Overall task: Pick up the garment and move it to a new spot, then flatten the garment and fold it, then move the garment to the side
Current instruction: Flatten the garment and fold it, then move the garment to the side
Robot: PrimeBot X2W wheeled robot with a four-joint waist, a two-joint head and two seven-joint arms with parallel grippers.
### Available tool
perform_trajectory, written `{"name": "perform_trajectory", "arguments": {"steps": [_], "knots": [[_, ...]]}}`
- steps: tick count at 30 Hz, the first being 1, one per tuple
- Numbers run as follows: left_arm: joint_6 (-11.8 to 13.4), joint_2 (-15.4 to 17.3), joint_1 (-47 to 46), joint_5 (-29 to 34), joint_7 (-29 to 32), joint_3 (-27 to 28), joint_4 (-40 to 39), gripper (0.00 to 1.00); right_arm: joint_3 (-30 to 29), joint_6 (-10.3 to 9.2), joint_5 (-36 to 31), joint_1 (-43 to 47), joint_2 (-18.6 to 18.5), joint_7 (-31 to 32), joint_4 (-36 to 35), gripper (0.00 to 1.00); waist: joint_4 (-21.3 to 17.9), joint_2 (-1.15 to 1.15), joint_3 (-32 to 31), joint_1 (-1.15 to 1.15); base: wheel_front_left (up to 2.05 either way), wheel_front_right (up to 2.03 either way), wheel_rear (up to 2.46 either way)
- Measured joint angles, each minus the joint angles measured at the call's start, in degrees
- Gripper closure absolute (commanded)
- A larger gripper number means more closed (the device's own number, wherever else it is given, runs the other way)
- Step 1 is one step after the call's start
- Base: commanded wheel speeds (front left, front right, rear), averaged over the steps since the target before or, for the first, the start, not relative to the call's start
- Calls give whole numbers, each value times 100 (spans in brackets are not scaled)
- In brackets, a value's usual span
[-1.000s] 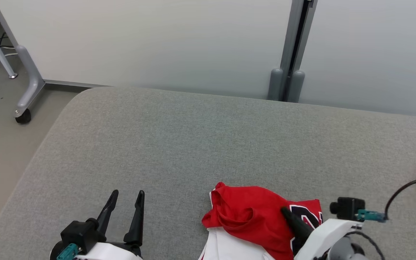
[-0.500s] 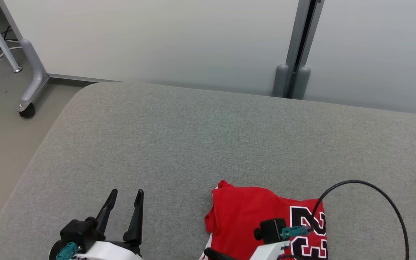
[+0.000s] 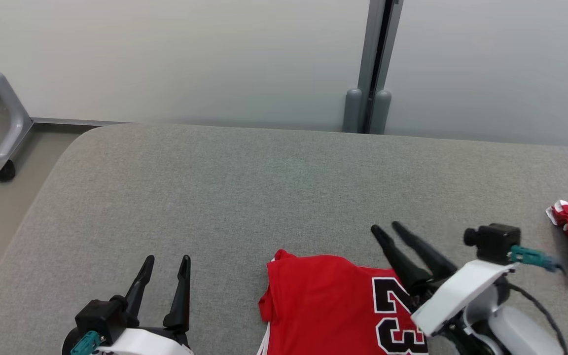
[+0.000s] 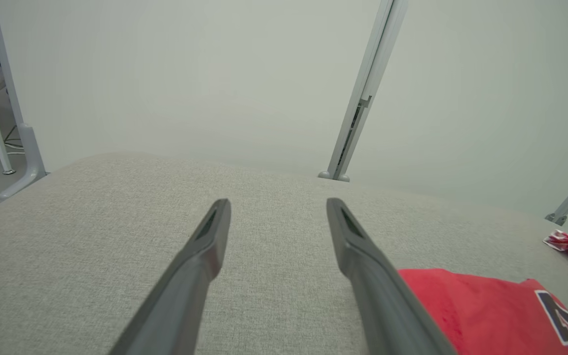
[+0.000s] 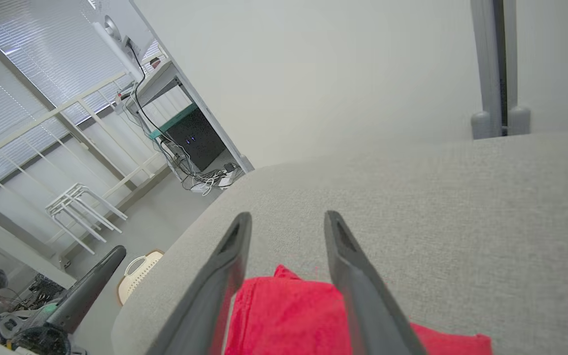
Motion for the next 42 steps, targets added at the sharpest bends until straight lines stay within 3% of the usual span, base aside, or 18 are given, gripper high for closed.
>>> {"name": "perform_trajectory", "arguments": {"steps": [5, 10, 19, 24, 32, 42], "knots": [[8, -4, 11, 1, 0, 54, -24, 0, -759, 0, -543, 68, -301, -278, -255, 0, -150, 0, -34, 0, 0, 0, 0], [8, -7, 21, 8, 0, 164, -107, 0, -1549, 0, -1345, 366, -365, -388, -575, 0, -298, 0, -95, 0, 0, 0, 0], [66, -48, 48, 166, -1, 325, -387, 0, -2911, 0, -2569, 1212, 230, -364, -776, 0, -475, 0, -167, 0, 0, 0, 0], [76, -71, 142, 216, -1, 391, -477, 0, -3127, 1, -2918, 1420, 367, -639, -668, 0, -521, 0, -168, 0, 0, 0, 0], [58, -102, 158, 286, 0, 414, -450, 0, -3128, 1, -3262, 1504, 378, -1054, 68, 0, -503, 0, -145, 0, 0, 0, 0], [8, -125, 154, 349, 0, 424, -393, 0, -2989, 1, -3329, 1360, 445, -1234, 506, 0, -489, 0, -116, 0, 0, 0, 0]]}}
